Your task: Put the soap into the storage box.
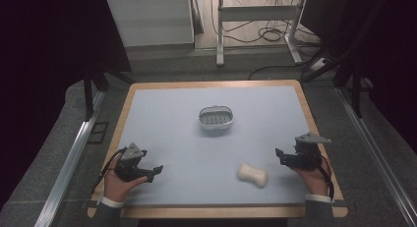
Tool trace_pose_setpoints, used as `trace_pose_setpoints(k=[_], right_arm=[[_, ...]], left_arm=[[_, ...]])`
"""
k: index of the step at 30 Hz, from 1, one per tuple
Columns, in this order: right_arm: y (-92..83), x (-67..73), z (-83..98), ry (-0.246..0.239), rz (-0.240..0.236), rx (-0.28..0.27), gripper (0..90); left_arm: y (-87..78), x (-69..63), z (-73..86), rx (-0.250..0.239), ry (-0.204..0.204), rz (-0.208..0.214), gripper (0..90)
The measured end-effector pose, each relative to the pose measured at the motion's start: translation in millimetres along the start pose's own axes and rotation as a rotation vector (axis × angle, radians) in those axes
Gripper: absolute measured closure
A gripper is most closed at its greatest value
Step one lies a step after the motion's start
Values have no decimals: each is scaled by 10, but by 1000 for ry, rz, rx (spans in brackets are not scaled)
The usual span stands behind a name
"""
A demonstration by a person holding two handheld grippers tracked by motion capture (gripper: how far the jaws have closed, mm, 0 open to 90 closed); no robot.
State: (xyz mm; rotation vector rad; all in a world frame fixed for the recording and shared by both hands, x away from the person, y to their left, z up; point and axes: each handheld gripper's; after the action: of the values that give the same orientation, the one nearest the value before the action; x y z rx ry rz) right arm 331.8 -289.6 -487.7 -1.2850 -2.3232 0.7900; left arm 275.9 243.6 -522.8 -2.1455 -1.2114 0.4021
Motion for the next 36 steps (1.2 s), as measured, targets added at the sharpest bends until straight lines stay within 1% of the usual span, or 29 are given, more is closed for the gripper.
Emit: trace_pose_setpoints(k=[6,11,15,16,19,25,27,35,36], right_arm=[[-24,0,-7,-7,9,1,163],[-33,-5,-7,-7,10,3,171],[-43,5,-19,-14,0,-1,174],[-47,8,-28,-16,-14,-2,175],[-55,15,-36,-22,-14,-1,176],[-120,25,-59,-31,-21,-11,178],[-146,32,-69,-51,-48,-20,177],[-171,67,-99,-73,-53,-18,177],[-172,77,-104,-77,-61,-22,177]], left_arm=[[10,-7,1,7,9,4,115],[13,-12,1,6,6,6,115],[10,-5,2,6,9,6,115],[15,-6,1,8,9,6,115],[28,-21,1,7,6,12,115],[11,-17,0,3,0,9,115],[11,-13,0,3,1,7,115],[56,-34,5,24,17,8,115],[50,-39,5,22,9,13,115]])
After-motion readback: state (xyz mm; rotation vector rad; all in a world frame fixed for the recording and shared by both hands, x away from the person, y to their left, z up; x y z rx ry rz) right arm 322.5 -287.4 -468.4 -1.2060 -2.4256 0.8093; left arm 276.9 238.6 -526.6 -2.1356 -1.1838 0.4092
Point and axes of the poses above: each handheld gripper's, and its own axes: y roughly forward along the jaws, z roughly out of its underside, x roughly to its left, and after that the axes turned 8 degrees about -z, right-handed
